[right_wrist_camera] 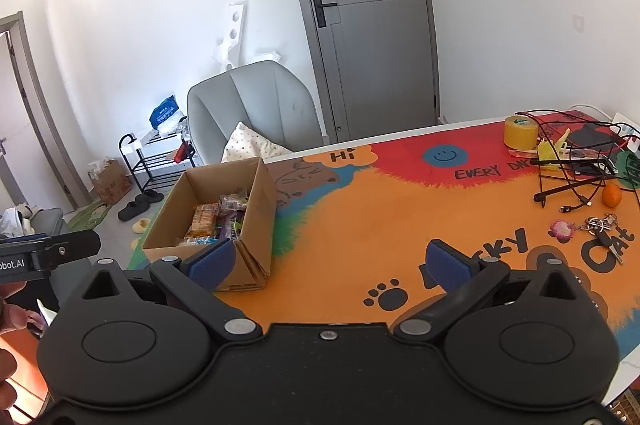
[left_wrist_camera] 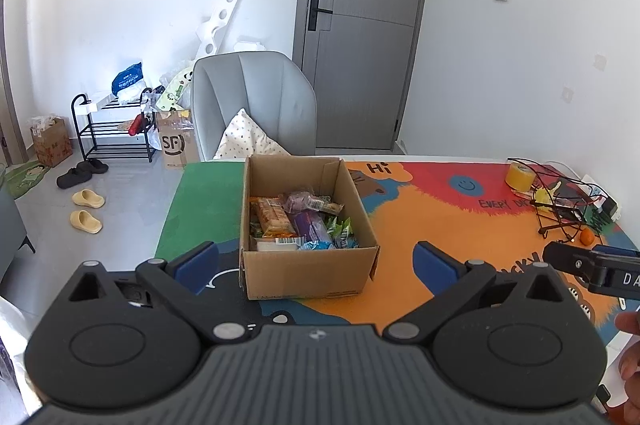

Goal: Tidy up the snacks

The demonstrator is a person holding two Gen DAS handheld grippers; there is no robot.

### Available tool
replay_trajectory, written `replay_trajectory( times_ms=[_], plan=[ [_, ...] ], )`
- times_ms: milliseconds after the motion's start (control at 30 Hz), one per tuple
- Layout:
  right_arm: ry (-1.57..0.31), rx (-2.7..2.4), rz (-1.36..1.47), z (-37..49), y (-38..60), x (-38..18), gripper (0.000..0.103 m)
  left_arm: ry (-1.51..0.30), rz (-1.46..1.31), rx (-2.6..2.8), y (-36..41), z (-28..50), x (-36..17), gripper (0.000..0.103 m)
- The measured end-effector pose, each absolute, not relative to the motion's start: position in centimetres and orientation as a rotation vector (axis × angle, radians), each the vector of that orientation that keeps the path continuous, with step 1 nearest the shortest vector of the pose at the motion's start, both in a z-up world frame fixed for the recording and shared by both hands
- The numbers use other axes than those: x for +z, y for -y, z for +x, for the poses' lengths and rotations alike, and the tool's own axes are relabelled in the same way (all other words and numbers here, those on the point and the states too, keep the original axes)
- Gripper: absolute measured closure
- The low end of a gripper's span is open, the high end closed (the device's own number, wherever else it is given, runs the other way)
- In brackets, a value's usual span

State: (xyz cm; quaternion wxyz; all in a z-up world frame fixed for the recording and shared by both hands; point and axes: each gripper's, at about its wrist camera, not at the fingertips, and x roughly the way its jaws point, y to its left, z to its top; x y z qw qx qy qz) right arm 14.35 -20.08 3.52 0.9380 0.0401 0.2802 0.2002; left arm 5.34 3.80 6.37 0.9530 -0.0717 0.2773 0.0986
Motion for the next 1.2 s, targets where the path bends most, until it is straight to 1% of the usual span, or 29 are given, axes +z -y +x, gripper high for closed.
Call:
replay_trajectory(
  times_ms=[1200],
  plan=[
    [-0.588,0.398,0.039,14.24,19.57,3.39,0.000,-0.600,-0.109,0.191,-3.12,5.96,5.72,0.000]
  ],
)
